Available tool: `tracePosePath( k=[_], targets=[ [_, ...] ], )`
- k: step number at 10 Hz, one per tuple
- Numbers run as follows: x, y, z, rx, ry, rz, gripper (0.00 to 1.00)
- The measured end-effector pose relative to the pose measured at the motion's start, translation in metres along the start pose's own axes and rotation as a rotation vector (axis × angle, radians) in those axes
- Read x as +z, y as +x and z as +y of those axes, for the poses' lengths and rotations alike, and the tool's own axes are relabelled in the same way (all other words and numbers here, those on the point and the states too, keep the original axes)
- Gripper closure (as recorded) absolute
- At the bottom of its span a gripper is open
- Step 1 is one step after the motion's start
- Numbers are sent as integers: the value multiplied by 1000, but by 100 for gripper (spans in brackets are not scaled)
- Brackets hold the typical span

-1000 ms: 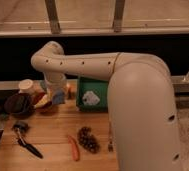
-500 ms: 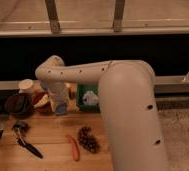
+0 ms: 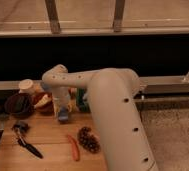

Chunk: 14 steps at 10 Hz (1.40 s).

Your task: Place sponge in table surface

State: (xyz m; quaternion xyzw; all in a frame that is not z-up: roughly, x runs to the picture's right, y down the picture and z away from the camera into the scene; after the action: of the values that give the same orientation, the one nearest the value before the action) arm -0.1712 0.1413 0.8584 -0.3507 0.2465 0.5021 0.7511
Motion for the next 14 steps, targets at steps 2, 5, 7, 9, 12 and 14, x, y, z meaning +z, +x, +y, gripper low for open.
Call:
tracePosePath(
  k=[2,5,7,9,12,14],
  targets=[
    [3,-3,-2,19,-20,8,74],
    [-1,-3,-2,26,-31,3,47],
    [-2,-3,0,20,-31,5,27],
    [-2,-3,3,9,-31,9,20],
    [-10,-6,9,-13,-36,-3,20],
    [-26,-9,21,-48,-42,-33,20]
  ],
)
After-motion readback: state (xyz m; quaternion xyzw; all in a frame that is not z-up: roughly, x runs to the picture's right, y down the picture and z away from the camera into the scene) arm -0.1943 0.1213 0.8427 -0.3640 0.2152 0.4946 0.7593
